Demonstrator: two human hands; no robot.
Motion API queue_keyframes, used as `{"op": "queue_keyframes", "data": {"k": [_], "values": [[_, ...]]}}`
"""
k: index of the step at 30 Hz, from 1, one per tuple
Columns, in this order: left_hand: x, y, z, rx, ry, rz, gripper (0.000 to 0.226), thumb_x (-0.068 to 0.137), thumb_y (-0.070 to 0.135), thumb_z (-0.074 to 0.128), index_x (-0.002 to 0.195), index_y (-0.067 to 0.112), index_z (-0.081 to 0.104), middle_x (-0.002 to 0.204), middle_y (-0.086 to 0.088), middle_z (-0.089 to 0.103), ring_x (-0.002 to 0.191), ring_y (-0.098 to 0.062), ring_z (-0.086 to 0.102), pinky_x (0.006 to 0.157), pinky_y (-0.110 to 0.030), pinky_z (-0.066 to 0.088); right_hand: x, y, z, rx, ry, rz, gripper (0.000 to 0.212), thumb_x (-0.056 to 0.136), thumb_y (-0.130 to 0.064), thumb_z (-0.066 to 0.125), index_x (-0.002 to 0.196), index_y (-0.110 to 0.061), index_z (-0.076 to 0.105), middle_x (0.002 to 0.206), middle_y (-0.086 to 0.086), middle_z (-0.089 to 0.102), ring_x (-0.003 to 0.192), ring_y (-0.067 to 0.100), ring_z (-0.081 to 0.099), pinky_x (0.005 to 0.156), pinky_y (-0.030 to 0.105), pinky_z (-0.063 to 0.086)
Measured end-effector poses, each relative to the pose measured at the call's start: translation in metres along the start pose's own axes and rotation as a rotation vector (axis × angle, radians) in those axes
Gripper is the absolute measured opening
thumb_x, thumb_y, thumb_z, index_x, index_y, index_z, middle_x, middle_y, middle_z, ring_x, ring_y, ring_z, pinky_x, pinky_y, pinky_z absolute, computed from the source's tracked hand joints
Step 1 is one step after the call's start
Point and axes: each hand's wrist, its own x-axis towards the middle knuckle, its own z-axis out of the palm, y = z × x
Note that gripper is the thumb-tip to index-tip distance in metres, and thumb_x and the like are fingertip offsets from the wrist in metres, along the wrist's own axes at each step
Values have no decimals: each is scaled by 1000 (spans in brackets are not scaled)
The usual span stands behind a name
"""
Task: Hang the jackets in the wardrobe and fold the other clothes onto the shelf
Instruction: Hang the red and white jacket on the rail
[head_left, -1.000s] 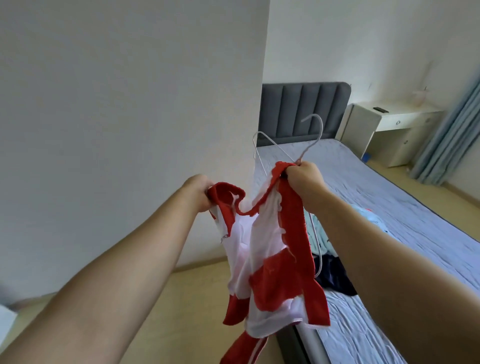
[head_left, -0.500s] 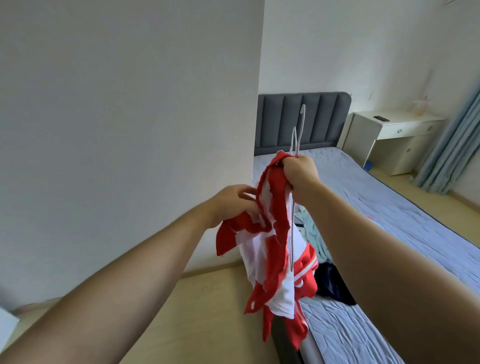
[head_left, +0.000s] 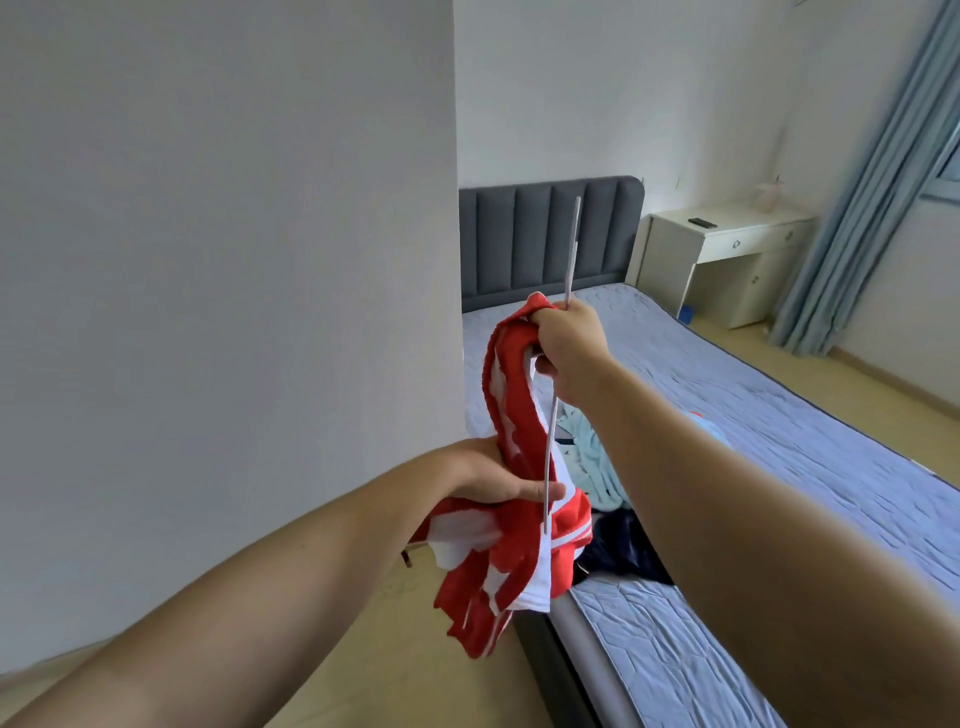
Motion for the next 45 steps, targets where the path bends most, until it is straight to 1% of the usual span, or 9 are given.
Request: {"op": "queue_keyframes", "data": {"k": [2,6,9,16,24,31,36,40,45], "values": [[6,2,5,9,48,-4,102,49,91,69,135,37,55,129,12,63,109,-15,60,91,-30,47,2,3,-3,12,7,2,6,95,-15,52,92,-14,57,73,9,61,62,23,58,40,25,40],[22,0,7,-56,194,-25,31,79,50,74,101,30,67,107,2,73,87,-12,66,74,-25,52,5,9,-11,-10,41,-10,8,97,-21,53,89,-19,54,75,7,63,62,21,57,39,23,38],[29,-7,2,-128,175,-3,19,92,44,66,90,26,68,90,4,71,84,-13,67,73,-26,51,11,12,-24,-77,64,-33,8,95,-21,55,87,-19,56,75,7,62,64,22,57,40,23,37],[35,11,-42,-913,455,19,19,100,21,62,107,6,71,110,-17,73,101,-31,69,100,-46,53,8,27,-55,-14,-116,29,22,90,-27,73,91,-10,60,81,8,75,64,20,72,51,30,44],[36,64,-86,-1484,398,121,19,103,22,55,97,10,69,80,-10,75,67,-22,74,58,-30,59,2,56,-60,164,-253,132,38,88,-36,68,106,-3,72,93,19,70,80,30,66,74,41,53],[26,89,-116,-1663,396,256,35,107,31,46,126,9,65,121,-15,71,110,-31,69,89,-41,59,-2,77,-60,178,-344,206,13,81,-13,49,91,-16,56,79,6,56,61,18,49,44,24,31],[20,99,-130,-1735,373,319,37,108,32,43,128,8,64,115,-15,73,97,-34,72,70,-43,62,-5,80,-45,-40,-473,118,42,60,0,73,97,-9,55,92,17,61,68,22,45,50,28,30],[8,102,-136,-1800,319,460,37,109,21,38,99,4,69,99,-18,74,103,-36,71,88,-47,58,-4,84,-28,-120,-348,100,94,55,-42,98,127,-19,43,116,2,69,99,17,66,65,26,48],[1,99,-146,-1816,305,524,33,107,25,40,102,6,66,107,-20,68,123,-38,59,111,-52,43,-2,82,4,-10,-63,30,31,76,-25,75,103,-18,61,85,-2,71,65,11,62,42,17,42]]}}
